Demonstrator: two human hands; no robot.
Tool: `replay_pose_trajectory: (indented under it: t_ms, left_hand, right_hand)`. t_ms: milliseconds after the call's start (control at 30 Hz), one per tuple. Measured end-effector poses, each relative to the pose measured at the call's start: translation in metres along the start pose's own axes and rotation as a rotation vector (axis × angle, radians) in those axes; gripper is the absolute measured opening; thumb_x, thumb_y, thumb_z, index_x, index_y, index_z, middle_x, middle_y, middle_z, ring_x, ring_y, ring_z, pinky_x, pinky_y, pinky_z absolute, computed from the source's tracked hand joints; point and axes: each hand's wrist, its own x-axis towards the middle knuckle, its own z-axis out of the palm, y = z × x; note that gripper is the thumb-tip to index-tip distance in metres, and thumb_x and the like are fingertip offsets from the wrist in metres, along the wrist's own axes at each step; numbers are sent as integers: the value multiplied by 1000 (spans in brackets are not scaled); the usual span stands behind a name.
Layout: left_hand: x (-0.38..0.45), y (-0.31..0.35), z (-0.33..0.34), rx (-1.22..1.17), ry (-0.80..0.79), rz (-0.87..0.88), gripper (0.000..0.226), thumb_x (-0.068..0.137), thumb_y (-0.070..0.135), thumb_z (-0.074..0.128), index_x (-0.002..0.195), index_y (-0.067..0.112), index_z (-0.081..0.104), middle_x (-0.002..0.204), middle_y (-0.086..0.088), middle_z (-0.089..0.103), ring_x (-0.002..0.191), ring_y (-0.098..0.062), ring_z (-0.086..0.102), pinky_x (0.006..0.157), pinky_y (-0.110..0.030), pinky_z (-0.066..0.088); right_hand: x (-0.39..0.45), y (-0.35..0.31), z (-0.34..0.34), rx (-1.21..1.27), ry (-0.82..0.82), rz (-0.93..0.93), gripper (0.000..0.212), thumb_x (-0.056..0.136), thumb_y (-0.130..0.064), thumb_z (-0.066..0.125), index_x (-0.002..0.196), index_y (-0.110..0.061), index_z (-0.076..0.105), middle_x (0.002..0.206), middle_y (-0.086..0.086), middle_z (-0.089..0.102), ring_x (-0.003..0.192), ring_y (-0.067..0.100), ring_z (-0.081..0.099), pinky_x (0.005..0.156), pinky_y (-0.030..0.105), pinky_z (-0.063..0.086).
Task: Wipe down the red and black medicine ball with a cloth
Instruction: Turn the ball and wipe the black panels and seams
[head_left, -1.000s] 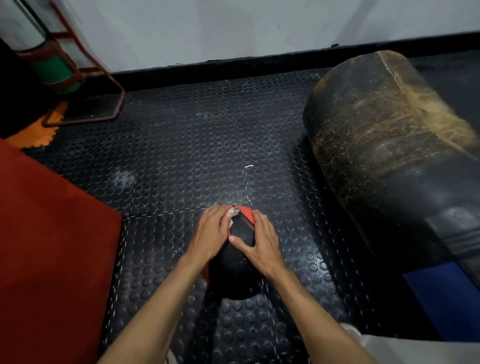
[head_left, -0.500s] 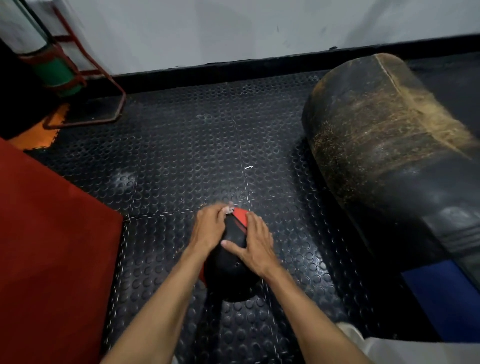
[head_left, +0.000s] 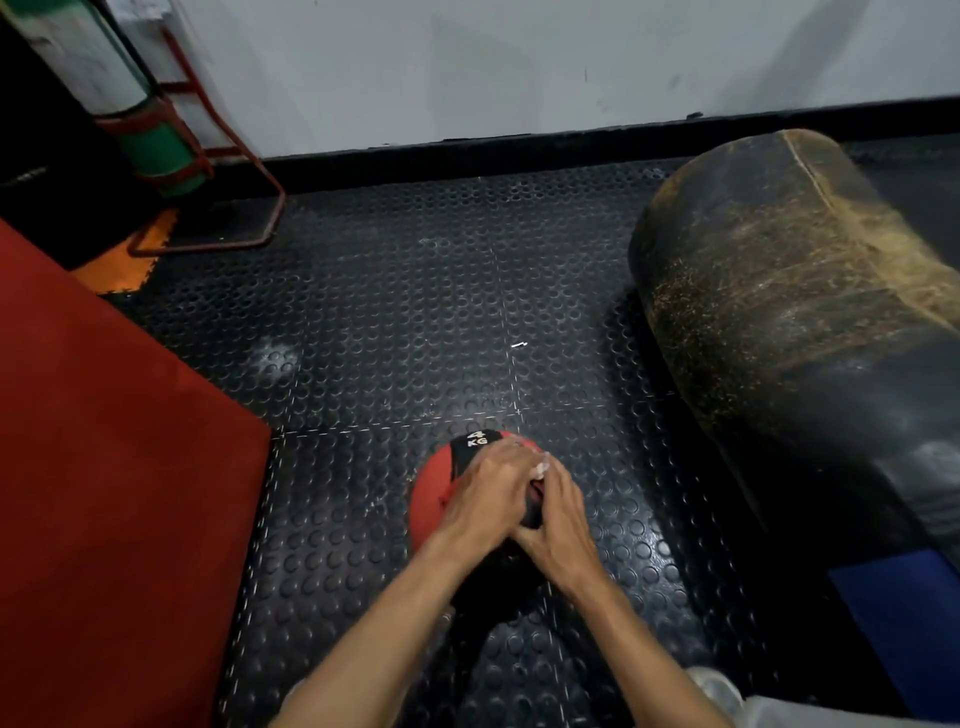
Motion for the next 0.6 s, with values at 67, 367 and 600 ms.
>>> replay_pose_trajectory:
  t_ms: [67,367,600]
  left_hand:
    - [4,-16,-10,-69,-13,-73,35,92,-3,53,114,15,72,116,-2,72,115,-13,58,102,-11,36]
    - [-17,-46,-30,-480,171,-918,37,87,57,62,96,23,50,77,-4,66,71,-22,62,69,-33,50]
    - [-47,-61,-53,-237,503,-830,6,87,20,72,86,18,67,90,-4,62,88,-26,61,80,-39,49]
  right_hand:
    - [-15,1,2,53,40,14,111,65,-77,64,153,-26,19,156,-11,22,143,8,20,118,32,23]
    - [-26,-19,-14,-41,29,51,105,55,-82,66,141,-33,30,141,-16,31,133,11,31,111,38,31]
    - [-25,-27,-10,-79,-16,97,111,51,-69,78,140,-28,27,141,-10,24,131,15,27,112,41,34]
